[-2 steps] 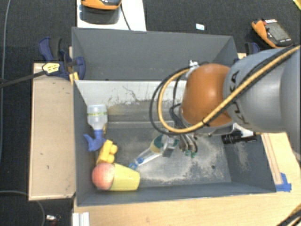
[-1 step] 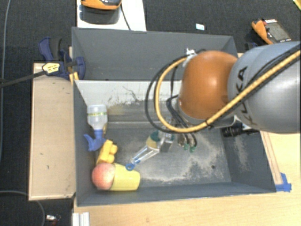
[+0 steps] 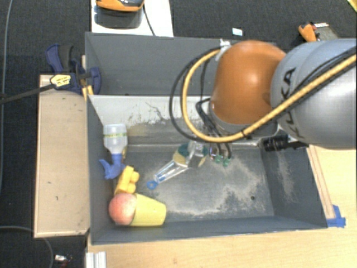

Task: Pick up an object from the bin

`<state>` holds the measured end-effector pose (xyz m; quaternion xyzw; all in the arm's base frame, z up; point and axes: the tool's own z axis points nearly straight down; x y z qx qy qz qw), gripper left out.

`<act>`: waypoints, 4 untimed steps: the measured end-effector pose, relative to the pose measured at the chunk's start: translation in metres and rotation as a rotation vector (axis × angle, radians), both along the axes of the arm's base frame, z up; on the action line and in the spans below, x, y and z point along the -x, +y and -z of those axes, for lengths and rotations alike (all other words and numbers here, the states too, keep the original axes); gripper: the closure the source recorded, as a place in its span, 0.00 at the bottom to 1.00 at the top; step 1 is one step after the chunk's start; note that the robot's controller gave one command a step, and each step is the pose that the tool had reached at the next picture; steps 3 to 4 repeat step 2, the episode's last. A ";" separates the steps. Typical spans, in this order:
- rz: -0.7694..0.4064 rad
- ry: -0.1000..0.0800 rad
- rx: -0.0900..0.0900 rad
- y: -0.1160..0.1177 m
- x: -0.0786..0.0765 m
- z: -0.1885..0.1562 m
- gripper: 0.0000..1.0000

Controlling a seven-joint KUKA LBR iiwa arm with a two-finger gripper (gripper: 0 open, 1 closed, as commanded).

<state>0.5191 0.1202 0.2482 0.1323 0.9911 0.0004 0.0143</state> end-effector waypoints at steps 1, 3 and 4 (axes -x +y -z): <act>0.003 -0.005 -0.002 0.014 0.026 0.035 1.00; 0.039 -0.004 -0.002 0.013 0.028 0.052 1.00; 0.039 -0.004 -0.002 0.013 0.028 0.052 1.00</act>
Offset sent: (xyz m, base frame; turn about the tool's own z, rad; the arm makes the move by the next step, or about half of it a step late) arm -0.0102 0.0086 -0.0294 0.0938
